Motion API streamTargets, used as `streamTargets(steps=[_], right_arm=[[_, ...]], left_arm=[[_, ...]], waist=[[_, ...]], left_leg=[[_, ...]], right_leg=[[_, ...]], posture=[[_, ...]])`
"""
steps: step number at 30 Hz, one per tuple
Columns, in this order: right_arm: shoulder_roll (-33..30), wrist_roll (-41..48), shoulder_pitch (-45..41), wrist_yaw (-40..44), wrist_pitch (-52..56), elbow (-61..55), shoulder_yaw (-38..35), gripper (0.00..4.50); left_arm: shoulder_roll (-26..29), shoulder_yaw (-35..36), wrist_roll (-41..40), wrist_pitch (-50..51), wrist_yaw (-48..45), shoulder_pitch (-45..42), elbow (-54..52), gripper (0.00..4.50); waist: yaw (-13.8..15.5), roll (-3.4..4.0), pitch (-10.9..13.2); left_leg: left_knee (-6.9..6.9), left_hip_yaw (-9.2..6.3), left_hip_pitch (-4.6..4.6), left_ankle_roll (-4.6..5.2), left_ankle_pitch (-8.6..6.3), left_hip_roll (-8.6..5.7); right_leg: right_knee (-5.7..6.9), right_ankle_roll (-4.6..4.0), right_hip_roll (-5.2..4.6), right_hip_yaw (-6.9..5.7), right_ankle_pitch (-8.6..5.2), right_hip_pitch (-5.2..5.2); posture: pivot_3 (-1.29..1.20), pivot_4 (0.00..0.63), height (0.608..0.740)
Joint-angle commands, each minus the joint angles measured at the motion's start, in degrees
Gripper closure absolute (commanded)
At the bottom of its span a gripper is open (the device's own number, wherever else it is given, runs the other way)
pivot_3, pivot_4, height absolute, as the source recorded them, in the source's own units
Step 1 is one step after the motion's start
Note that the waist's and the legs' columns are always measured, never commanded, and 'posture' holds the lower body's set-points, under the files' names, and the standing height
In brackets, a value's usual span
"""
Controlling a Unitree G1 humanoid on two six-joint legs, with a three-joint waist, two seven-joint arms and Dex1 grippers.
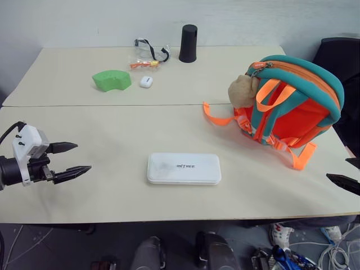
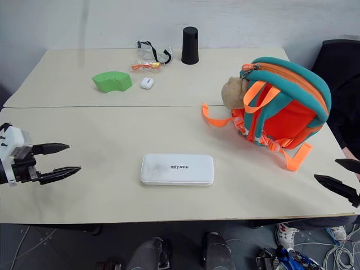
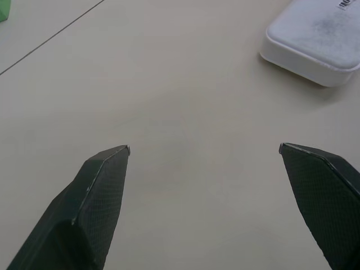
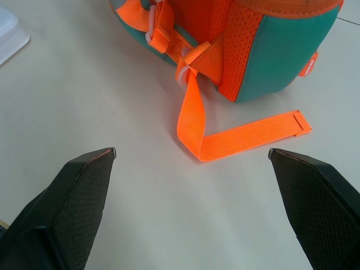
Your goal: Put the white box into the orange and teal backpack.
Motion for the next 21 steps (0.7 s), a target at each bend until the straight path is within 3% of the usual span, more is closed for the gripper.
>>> streamTargets(steps=[1, 10, 18, 21], right_arm=[[0.23, 0.40, -0.01, -0.17, -0.21, -0.78, -1.90, 0.04], [-0.14, 0.40, -1.23, -0.29, -0.79, -1.38, -0.51, 0.04], [-0.78, 2.87, -3.99, 0.92, 1.52, -10.61, 5.22, 0.04], [-0.45, 3.86, -6.26, 0.64, 2.27, -15.57, 10.46, 0.00]], left_arm=[[0.82, 0.94, 0.17, -0.55, 0.31, -0.94, 0.09, 0.02], [0.71, -1.81, 0.54, -0.31, 0.39, -3.82, 1.68, 0.02], [0.07, -6.62, -1.13, 2.65, -1.04, -6.42, -0.77, 0.02], [-1.12, -9.49, -2.85, 5.02, -1.80, -8.16, -2.45, 0.58]], waist=[[0.00, 0.00, 0.00], [0.01, 0.00, 0.00], [-0.08, 0.00, 0.00], [-0.02, 0.00, 0.00]], left_leg=[[0.00, 0.00, 0.00, 0.00, 0.00, 0.00], [0.00, 0.03, 0.01, 0.02, 0.02, -0.01], [0.01, 0.07, 0.02, 0.01, 0.03, 0.00], [0.05, 0.07, 0.02, 0.02, 0.04, -0.01]], right_leg=[[0.00, 0.00, 0.00, 0.00, 0.00, 0.00], [0.03, 0.00, 0.01, 0.00, 0.00, 0.00], [0.07, 0.00, 0.05, 0.03, 0.00, -0.01], [0.11, 0.01, 0.05, 0.03, 0.00, -0.01]], posture=[[0.00, 0.150, 0.740], [0.00, 0.150, 0.740], [0.00, 0.150, 0.740], [0.00, 0.150, 0.740]])
